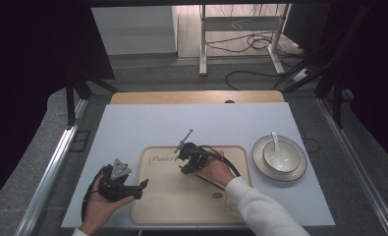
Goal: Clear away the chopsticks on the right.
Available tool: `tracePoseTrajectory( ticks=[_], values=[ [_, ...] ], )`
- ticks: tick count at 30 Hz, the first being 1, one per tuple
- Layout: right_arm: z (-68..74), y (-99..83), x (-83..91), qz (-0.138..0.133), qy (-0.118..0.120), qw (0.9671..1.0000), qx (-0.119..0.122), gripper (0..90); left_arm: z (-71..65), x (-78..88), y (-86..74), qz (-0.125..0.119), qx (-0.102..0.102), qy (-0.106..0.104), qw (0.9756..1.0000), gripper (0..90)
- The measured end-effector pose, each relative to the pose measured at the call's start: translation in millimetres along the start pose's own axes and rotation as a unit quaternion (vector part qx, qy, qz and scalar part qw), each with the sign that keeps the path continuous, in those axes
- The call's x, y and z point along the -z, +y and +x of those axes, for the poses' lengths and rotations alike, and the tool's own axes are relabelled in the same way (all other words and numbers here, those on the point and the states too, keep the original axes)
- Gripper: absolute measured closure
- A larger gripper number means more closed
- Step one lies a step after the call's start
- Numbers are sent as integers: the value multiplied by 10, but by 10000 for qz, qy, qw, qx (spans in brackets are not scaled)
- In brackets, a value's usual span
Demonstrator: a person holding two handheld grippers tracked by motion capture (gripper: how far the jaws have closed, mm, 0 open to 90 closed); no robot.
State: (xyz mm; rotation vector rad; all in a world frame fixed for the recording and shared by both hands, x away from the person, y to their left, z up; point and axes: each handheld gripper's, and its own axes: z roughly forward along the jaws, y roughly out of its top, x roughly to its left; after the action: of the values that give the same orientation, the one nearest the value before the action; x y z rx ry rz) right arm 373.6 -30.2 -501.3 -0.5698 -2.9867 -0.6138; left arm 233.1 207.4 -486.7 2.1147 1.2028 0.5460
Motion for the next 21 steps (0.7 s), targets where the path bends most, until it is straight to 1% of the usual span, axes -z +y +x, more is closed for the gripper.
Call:
tracePoseTrajectory(
  ticks=[2,4,6,8,10,11,12,14,16,21],
  values=[
    [-31,-8,-15,18,-10,10000,-75,891,6,0,0,-3,6,3,10000,125],
    [-61,-18,-12,43,-96,9999,-67,891,10,2,2,-10,8,5,10000,125],
    [-109,-33,5,44,-248,9996,-96,891,9,3,4,-12,7,7,10000,125],
    [-183,-57,25,19,-270,9994,-214,892,6,0,3,-18,3,5,10000,125],
    [-268,-88,54,-3,-360,9987,-363,891,3,-2,5,-10,8,0,10000,125],
    [-298,-102,66,-12,-417,9984,-391,891,2,-4,6,-3,3,3,10000,126],
    [-320,-113,75,-11,-430,9982,-415,892,2,-8,7,-8,-1,0,10000,126],
    [-365,-137,95,-22,-531,9974,-480,892,1,-13,7,2,-10,1,10000,126],
    [-393,-156,109,-33,-591,9965,-589,892,2,-14,7,4,-8,3,10000,126],
    [-461,-232,161,-19,-760,9943,-744,892,5,-5,6,-14,4,10,10000,126]
  ],
)
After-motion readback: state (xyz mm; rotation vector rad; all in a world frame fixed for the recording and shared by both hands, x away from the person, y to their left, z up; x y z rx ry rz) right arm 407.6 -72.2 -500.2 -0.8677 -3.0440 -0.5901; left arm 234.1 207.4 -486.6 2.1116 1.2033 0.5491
